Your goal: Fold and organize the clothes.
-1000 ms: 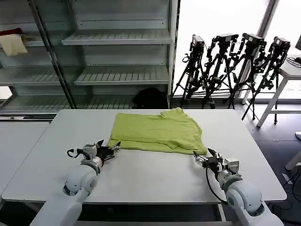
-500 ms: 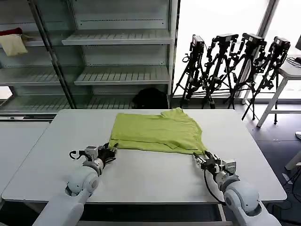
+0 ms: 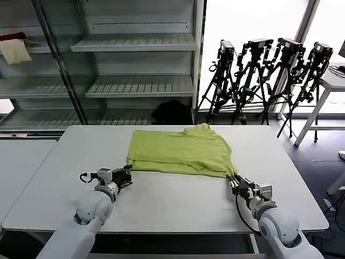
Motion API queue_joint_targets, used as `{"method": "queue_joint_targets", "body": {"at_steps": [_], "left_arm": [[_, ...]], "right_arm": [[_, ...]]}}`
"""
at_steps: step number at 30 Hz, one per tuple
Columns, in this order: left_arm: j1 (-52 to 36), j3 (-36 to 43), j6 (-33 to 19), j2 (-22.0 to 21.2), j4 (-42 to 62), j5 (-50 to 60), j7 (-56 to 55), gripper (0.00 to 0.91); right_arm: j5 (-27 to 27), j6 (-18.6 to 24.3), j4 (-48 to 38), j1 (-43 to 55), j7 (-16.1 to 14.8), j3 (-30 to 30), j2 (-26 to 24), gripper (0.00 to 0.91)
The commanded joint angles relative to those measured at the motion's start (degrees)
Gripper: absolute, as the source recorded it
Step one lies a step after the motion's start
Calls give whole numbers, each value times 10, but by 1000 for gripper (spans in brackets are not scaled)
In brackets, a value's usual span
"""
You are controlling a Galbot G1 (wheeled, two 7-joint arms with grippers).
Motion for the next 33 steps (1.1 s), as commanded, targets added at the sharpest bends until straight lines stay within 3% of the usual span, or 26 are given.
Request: {"method": "queue_joint_targets", "body": {"at_steps": [1,16,26,33], "left_arm": [[0,2,0,0,-1,6,7,0],[29,13,1,58,-83,-3,-44,0],[151,-35,2,102,-198,0,-74,0],[257,-78,1,108,-257,14,-95,0]], "right_arm": [[-2,0,-1,0,-2,1,1,0],[35,-2,81,-37,11,20,-53,0],[45,-1,176,-171,8,56,-120,0],[45,-1,231,-274,8,93,-134,0]]}}
